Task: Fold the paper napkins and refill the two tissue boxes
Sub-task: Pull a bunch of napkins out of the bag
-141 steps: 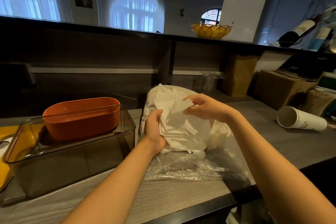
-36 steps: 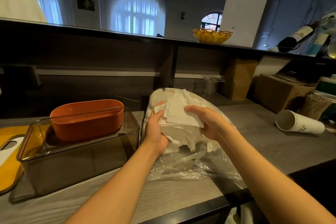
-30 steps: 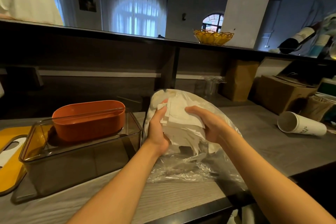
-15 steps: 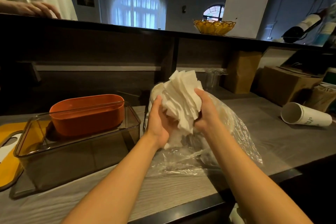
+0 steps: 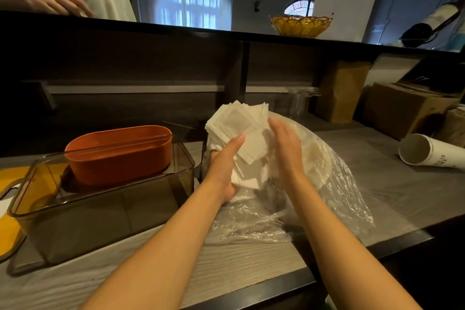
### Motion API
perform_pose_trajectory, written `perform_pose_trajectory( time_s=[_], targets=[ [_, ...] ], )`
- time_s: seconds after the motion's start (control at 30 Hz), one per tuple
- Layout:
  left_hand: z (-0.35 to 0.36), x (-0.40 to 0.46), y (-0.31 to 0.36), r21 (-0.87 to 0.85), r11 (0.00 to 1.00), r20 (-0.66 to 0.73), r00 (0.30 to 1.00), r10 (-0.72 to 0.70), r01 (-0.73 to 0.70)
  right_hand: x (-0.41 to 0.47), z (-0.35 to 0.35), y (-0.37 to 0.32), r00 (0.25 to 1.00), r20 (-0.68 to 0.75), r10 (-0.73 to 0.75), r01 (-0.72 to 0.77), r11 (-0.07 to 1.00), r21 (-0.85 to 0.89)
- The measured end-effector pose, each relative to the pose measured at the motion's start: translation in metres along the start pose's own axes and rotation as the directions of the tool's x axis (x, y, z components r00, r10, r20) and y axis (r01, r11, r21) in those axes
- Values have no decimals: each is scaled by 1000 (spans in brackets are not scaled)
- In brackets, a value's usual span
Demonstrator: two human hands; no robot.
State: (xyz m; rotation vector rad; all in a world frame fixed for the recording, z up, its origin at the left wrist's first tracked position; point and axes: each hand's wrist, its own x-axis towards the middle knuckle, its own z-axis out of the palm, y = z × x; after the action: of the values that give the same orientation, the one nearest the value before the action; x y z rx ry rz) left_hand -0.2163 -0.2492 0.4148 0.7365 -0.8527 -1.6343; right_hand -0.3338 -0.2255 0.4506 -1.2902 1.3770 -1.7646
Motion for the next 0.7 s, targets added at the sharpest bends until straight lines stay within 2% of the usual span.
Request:
perform_pose_trajectory(
  time_s=[0.07,0.13,0.3,0.5,0.63,0.7],
  targets=[
    [1,-2,1,15,1000,11,1000,-4,3,5,-10,1,976,-162,-145,134,988,-80],
    [1,-3,2,34,999,26,1000,-7,6,8,-17,1,943,-228,-242,215,967,-138],
    [1,-6,2,82,997,65,998,-13,8,12,-12,7,992,-21,-122,118,984,-130],
    [1,-6,5,106,994,62,998,-13,7,8,-14,8,975,-87,-202,195,977,-81],
    [1,-6,7,59,996,68,995,-70,66,8,-13,6,982,-57,-181,179,983,-40],
    [1,-6,8,50,995,44,995,-90,88,10,-16,5,986,-89,-142,145,989,20]
  ],
)
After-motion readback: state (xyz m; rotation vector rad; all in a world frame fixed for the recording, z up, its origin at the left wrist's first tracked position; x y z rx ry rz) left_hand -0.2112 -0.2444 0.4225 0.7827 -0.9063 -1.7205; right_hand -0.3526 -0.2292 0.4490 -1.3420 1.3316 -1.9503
